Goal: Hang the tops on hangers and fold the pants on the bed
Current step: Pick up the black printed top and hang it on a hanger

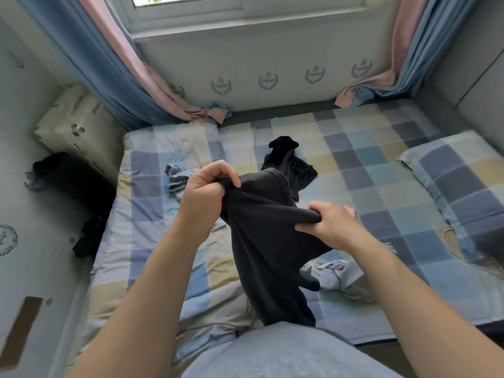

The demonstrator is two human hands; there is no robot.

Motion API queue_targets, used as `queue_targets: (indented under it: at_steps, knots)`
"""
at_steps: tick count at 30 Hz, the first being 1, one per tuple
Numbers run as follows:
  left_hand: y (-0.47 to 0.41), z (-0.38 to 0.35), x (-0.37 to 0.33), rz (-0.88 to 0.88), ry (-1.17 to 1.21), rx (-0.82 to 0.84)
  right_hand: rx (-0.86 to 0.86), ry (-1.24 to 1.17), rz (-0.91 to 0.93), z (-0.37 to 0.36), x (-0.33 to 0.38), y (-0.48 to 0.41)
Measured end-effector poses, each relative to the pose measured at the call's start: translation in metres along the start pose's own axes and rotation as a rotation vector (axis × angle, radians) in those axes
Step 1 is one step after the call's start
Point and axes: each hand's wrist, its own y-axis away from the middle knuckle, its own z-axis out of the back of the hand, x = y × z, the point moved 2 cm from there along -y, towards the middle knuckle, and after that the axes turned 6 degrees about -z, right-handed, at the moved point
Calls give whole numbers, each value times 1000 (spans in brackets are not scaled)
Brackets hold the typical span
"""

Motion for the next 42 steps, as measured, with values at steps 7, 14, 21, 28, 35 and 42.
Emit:
queue_targets:
  at_steps: [7,14,21,28,35,42]
  knots:
    - [-14,-2,9,-137,-200,-64,-59,-252,117,48,-2,12]
    - [4,-17,16,-122,-427,45,-80,-869,-17,47,21,13]
    - [46,-65,57,213,-485,508,-99,-1296,-88,63,33,13]
    - [51,-95,74,160,-343,425,-63,-1566,9,78,36,28]
    - [40,-79,63,9,-389,72,-135,-1664,-111,78,16,29]
    - [28,-56,47,194,-76,-192,0,-1457,-75,56,-1,40]
